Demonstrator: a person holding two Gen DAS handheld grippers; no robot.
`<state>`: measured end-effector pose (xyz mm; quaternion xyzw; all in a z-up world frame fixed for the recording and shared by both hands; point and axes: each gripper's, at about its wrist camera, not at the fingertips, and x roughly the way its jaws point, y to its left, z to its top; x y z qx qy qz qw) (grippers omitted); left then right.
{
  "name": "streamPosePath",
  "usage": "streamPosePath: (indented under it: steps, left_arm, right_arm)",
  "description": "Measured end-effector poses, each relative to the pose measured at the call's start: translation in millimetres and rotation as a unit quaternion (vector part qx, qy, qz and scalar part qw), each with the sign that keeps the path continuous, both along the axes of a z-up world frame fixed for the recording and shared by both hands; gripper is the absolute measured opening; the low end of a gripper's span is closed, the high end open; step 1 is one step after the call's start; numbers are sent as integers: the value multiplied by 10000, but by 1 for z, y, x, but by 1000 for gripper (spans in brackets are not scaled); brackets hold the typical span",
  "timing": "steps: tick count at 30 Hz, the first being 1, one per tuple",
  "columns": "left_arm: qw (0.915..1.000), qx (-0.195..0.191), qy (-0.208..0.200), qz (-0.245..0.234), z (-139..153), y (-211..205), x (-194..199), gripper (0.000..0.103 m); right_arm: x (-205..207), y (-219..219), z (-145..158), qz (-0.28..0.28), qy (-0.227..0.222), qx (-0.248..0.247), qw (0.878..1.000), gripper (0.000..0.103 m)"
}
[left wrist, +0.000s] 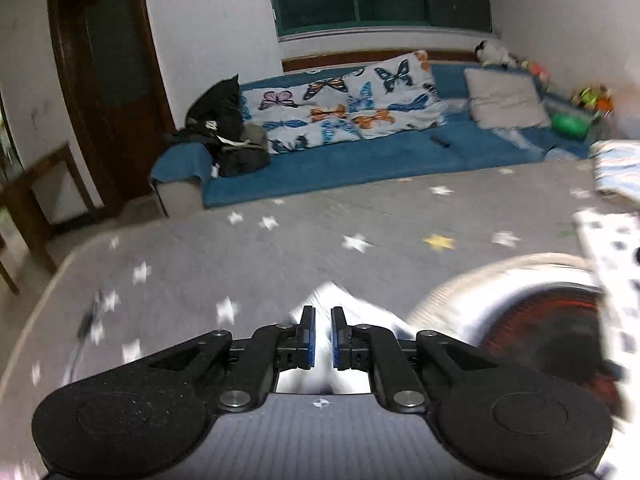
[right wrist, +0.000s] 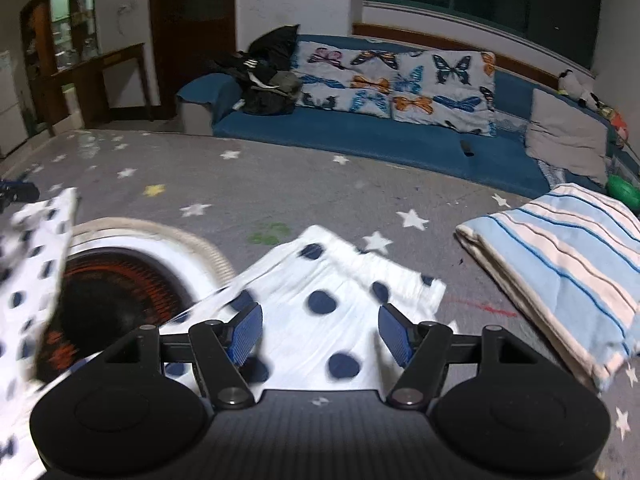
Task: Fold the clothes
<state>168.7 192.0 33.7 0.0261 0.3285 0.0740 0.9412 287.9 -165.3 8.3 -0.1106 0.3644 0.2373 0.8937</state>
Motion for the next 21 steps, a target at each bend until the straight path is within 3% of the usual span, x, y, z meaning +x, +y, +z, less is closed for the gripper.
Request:
streamPosePath:
  steps: [8,13,18,21]
  left_arm:
    - [9942,-1028,240,-203,5,-31,-124,16]
    - [9927,-1138,351,-179,-10,-58,-149,29]
    - [9902,-1292,499,-168,-25,-80,-169,30]
    - [9922,-1156,443,-122,-29,-85,-172,29]
  right_arm:
    - [-92,3,24,580,-8,26,9983,66]
    - [-147,1,23,825,58,163,9964,66]
    - [-199,-1,18,1013,-61,179,9947,66]
    - [-222,-3,14,1081,-138,146,9939,66]
